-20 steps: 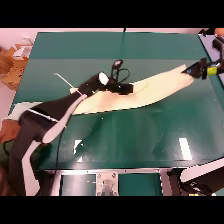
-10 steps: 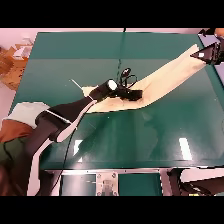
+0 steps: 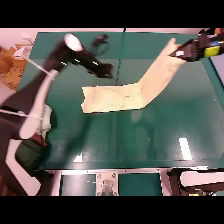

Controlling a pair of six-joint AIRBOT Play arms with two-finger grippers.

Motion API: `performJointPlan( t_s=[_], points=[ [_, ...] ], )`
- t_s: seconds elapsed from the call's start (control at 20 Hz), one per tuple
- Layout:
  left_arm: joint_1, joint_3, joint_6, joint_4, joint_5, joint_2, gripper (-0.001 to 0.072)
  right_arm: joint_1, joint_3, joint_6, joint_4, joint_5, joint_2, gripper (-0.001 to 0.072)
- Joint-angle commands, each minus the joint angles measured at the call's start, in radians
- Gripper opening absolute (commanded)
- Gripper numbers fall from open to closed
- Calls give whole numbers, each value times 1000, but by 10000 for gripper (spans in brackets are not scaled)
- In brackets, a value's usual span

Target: Fold the shirts.

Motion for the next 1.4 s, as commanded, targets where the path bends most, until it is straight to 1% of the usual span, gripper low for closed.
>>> performJointPlan(
  t_s=[0.0, 0.15, 0.2, 0.3, 0.35, 0.4, 0.45, 0.5, 0.6, 0.8, 0.95, 1.0, 1.05, 1.15, 1.25, 1.35],
  points=[
    [162, 27, -18, 172, -266, 111, 27, 248, -84, 40, -86, -261, -6, 11],
    [263, 26, -18, 215, -307, 138, 26, 498, -231, 40, -86, -604, -56, 11],
    [288, 26, -18, 215, -304, 138, 27, 591, -272, 40, -77, -746, -93, 10],
    [321, 26, -17, 215, -288, 138, 27, 763, -296, 39, -8, -976, -203, 12],
    [331, 26, -14, 215, -285, 138, 27, 837, -293, 37, 34, -1081, -263, 119],
    [332, 26, 3, 218, -289, 138, 27, 900, -279, 29, 53, -1145, -320, 439],
    [331, 26, 24, 221, -292, 138, 27, 929, -264, 29, 51, -1156, -355, 531],
    [331, 26, 36, 220, -295, 138, 27, 929, -261, 29, 40, -1135, -362, 531],
    [331, 26, 38, 220, -293, 138, 27, 846, -260, 32, -3, -1048, -323, 531],
    [331, 26, 53, 220, -294, 138, 27, 499, -261, 35, -78, -764, -182, 531],
    [331, 26, 53, 220, -287, 138, 27, 233, -265, 106, -216, -530, -140, 533],
    [331, 26, 53, 220, -286, 138, 27, 156, -287, 121, -264, -483, -141, 537],
    [331, 26, 53, 220, -286, 138, 27, 98, -329, 122, -282, -470, -141, 541],
    [331, 26, 49, 220, -286, 138, 27, 23, -450, 108, -281, -491, -144, 541],
    [331, 26, 31, 220, -283, 138, 27, 18, -543, 76, -276, -533, -169, 541],
    [331, 23, 23, 220, -277, 138, 27, 55, -565, 27, -204, -540, -229, 541]
  ],
)
